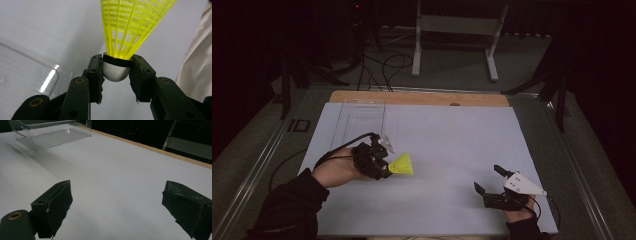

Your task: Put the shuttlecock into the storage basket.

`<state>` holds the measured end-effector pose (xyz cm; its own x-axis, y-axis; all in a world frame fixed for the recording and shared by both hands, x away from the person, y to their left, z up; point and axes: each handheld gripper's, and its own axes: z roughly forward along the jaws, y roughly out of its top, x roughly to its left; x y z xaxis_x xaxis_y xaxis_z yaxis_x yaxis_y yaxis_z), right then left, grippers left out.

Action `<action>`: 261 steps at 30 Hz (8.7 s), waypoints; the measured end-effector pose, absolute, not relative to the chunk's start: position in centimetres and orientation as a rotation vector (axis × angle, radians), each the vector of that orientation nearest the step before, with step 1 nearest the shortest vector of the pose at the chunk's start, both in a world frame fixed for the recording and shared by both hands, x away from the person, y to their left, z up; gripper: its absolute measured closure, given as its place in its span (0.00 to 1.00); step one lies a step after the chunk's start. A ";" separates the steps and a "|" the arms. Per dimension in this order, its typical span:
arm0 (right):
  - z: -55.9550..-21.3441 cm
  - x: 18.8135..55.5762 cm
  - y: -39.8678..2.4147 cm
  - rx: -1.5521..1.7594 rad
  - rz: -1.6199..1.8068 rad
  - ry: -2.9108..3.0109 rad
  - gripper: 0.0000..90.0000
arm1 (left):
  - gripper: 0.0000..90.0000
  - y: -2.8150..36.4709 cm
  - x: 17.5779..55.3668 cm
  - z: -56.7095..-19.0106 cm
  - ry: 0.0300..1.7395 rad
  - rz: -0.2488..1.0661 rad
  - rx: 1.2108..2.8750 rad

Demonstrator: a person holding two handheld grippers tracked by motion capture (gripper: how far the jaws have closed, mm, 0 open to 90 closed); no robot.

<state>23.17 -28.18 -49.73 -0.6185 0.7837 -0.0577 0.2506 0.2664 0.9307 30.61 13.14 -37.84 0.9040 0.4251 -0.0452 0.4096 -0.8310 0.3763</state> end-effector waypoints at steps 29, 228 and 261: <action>-49.8 23.3 -28.1 0.934 1.338 2.023 0.10 | 0.71 21.3 32.9 -34.9 0.935 0.189 2.523; -49.9 23.2 -28.3 0.949 1.328 2.033 0.10 | 0.00 13.6 36.6 -38.5 0.852 0.205 2.378; -49.8 23.1 -28.4 0.943 1.329 2.032 0.10 | 0.00 6.3 33.7 -40.8 0.516 0.077 2.355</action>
<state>23.11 -28.37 -49.79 -0.6158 0.7860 -0.0554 0.2642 0.2722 0.9253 33.69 6.32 -40.81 0.9184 0.3857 -0.0885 0.3433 -0.6654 0.6629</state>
